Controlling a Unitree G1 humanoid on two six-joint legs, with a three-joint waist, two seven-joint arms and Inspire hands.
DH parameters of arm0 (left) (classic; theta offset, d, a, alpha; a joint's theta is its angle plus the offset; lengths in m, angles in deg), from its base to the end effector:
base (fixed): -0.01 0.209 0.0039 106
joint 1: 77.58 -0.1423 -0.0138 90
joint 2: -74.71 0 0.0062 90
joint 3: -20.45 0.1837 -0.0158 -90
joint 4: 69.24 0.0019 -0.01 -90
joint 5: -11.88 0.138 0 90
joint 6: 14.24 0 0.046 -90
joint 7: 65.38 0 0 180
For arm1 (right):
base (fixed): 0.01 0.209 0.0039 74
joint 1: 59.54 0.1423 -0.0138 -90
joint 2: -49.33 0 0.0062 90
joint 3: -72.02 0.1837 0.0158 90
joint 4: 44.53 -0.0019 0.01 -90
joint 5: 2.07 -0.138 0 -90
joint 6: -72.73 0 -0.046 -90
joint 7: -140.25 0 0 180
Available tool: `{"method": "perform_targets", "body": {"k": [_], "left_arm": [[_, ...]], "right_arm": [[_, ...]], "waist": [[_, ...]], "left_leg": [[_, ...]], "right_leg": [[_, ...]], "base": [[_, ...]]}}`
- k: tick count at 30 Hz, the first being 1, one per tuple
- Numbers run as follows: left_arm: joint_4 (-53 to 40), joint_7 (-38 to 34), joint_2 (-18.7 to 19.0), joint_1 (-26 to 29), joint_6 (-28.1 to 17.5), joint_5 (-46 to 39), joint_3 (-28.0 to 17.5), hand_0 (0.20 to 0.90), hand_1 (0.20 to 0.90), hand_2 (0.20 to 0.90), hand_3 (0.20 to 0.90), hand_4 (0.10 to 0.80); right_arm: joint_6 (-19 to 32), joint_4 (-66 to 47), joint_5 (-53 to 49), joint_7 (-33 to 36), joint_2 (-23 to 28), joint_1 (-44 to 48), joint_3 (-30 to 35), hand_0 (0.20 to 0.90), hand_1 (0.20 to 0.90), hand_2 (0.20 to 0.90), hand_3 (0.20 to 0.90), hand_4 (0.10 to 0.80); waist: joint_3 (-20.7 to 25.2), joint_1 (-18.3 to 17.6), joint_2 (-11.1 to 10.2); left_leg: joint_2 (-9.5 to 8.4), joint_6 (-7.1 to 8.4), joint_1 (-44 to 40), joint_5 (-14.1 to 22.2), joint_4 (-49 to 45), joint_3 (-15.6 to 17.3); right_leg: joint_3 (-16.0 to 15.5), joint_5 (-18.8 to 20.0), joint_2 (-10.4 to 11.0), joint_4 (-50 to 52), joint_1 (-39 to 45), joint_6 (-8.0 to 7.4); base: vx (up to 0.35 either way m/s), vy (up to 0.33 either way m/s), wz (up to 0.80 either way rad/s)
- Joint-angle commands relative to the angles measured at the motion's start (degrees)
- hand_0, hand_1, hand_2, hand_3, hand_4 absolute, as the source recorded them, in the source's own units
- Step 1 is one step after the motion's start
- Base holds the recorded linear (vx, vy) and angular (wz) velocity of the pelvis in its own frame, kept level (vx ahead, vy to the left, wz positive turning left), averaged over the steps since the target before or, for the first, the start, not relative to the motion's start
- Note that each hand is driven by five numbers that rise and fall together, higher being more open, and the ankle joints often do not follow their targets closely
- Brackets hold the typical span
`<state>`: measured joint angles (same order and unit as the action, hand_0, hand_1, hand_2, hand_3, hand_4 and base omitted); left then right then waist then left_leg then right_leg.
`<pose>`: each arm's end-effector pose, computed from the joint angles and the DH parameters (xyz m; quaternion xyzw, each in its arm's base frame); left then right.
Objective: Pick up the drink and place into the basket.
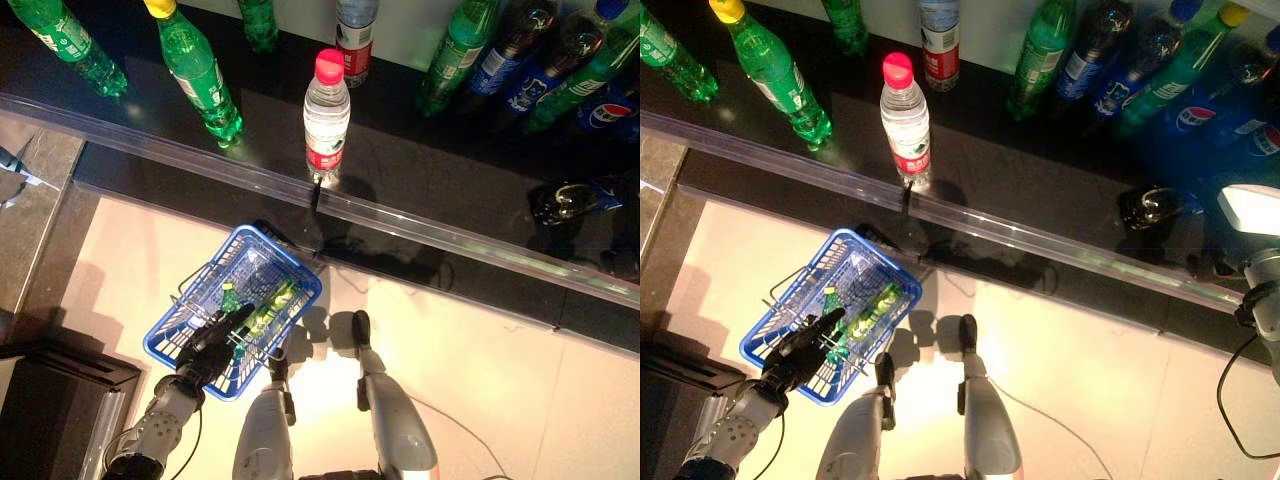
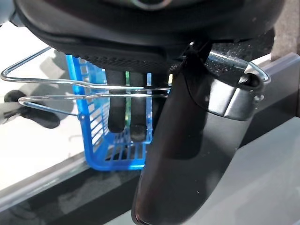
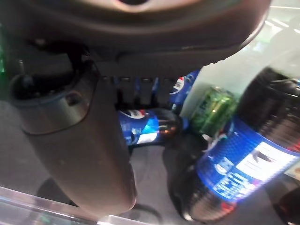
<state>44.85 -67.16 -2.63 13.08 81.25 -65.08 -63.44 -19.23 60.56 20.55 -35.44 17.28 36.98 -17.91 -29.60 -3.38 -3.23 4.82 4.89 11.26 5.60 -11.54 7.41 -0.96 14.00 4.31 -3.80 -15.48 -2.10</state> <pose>0.1850 0.2555 -0.0062 -0.3924 0.2121 0.1258 0.8861 0.2085 -0.3700 0.1981 -0.7384 0.0538 -0.1249 0.6605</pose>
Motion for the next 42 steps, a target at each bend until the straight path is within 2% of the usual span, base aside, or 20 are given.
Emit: {"method": "perform_targets", "body": {"k": [1, 8, 18, 27, 28, 29, 30, 31, 37, 42], "left_arm": [[-6.8, 6.0, 4.5, -0.1, -7.5, 0.3, -2.3, 0.3, 0.3, 0.3, 0.2, 0.1], [-7.7, 4.5, 5.6, 0.8, -7.4, -0.8, -2.5, 0.3, 0.3, 0.3, 0.2, 0.1], [-8.8, 4.2, 7.0, 2.7, -7.3, -1.8, -1.2, 0.3, 0.3, 0.3, 0.2, 0.1], [-10.1, 3.5, 8.0, 3.3, -6.9, -2.2, -1.1, 0.3, 0.3, 0.3, 0.2, 0.1], [-10.0, 3.4, 8.0, 3.8, -6.7, -2.1, -1.0, 0.3, 0.3, 0.3, 0.2, 0.1], [-10.3, 3.2, 8.4, 4.1, -6.3, -2.2, -1.1, 0.3, 0.3, 0.3, 0.2, 0.1], [-10.3, 3.2, 8.5, 4.3, -6.4, -2.3, -0.9, 0.3, 0.3, 0.3, 0.2, 0.1], [-10.3, 3.4, 8.7, 4.5, -6.4, -2.3, -0.6, 0.3, 0.3, 0.3, 0.2, 0.1], [-10.2, 3.7, 9.1, 4.9, -6.1, -2.5, -0.6, 0.3, 0.3, 0.3, 0.2, 0.1], [-10.5, 3.8, 9.6, 5.1, -5.7, -2.4, -0.9, 0.3, 0.3, 0.3, 0.2, 0.1]], "right_arm": [[-3.1, 4.5, 2.8, 6.7, 8.1, 7.2, -0.6, 0.9, 0.9, 0.9, 0.9, 0.8], [-3.6, 4.3, 4.6, 6.7, 8.0, 10.8, -3.1, 0.9, 0.9, 0.9, 0.9, 0.8], [-5.1, 8.0, 3.6, 5.6, 7.9, 22.7, -14.7, 0.9, 0.9, 0.9, 0.9, 0.8], [-5.1, 10.1, 3.5, 1.4, 8.1, 27.6, -20.1, 0.9, 0.9, 0.9, 0.9, 0.8], [-5.2, 11.0, 3.3, 1.3, 7.8, 28.6, -21.3, 0.818, 0.818, 0.818, 0.804, 0.704], [-5.3, 11.6, 3.5, 0.7, 7.8, 29.5, -22.2, 0.495, 0.495, 0.495, 0.428, 0.328], [-5.6, 12.1, 3.8, 0.4, 7.7, 30.3, -23.0, 0.316, 0.316, 0.316, 0.219, 0.119], [-6.0, 12.9, 4.0, 0.3, 7.7, 31.0, -24.1, 0.3, 0.3, 0.3, 0.2, 0.1], [-7.1, 17.0, 6.7, -1.9, 7.3, 33.7, -28.4, 0.3, 0.3, 0.3, 0.2, 0.1], [-6.9, 17.8, 6.6, -2.6, 7.4, 32.5, -28.7, 0.3, 0.3, 0.3, 0.2, 0.1]], "waist": [[3.8, 1.6, 2.4], [2.7, 1.7, 3.2], [0.8, 2.6, 4.3], [0.0, 3.0, 4.8], [-0.1, 3.1, 4.9], [-0.2, 3.2, 4.9], [-0.2, 3.3, 4.9], [-0.2, 3.4, 5.0], [-0.2, 3.6, 5.4], [-0.2, 3.7, 5.4]], "left_leg": [[-0.97, -2.64, 4.9, -7.8, 4.8, -3.5], [-1.34, -2.71, 7.1, -8.2, 4.3, -3.7], [-1.6, -2.75, 9.1, -9.0, 4.2, -4.1], [-1.65, -2.56, 10.0, -9.6, 4.3, -4.4], [-1.64, -2.54, 10.0, -9.7, 4.2, -4.4], [-1.62, -2.5, 10.2, -9.7, 4.2, -4.4], [-1.62, -2.52, 10.4, -9.8, 4.2, -4.4], [-1.62, -2.52, 10.5, -9.8, 4.2, -4.4], [-1.77, -2.49, 10.8, -9.9, 4.0, -4.5], [-2.11, -2.55, 10.5, -9.9, 4.4, -4.6]], "right_leg": [[-3.3, -12.6, 0.7, 10.4, 1.5, -1.86], [-3.6, -12.3, 0.9, 11.0, -0.7, -2.0], [-4.7, -12.0, 1.1, 11.7, -2.9, -1.95], [-5.2, -11.8, 1.2, 12.0, -3.9, -1.84], [-5.3, -11.8, 1.2, 12.1, -4.0, -1.83], [-5.4, -11.9, 1.3, 12.2, -4.1, -1.81], [-5.5, -11.8, 1.3, 12.2, -4.3, -1.8], [-5.7, -11.8, 1.3, 12.3, -4.5, -1.77], [-5.9, -11.8, 1.4, 12.5, -4.8, -1.67], [-6.1, -12.0, 1.5, 12.8, -4.8, -1.63]], "base": [[0.0, 0.0, 0.0], [-0.005, -0.003, 0.0], [-0.041, -0.036, 0.02], [-0.015, -0.025, 0.01], [-0.021, -0.032, 0.0], [-0.028, -0.039, 0.0], [-0.03, -0.04, 0.0], [-0.023, -0.037, -0.01], [-0.003, -0.005, 0.0], [-0.007, -0.009, 0.02]]}}
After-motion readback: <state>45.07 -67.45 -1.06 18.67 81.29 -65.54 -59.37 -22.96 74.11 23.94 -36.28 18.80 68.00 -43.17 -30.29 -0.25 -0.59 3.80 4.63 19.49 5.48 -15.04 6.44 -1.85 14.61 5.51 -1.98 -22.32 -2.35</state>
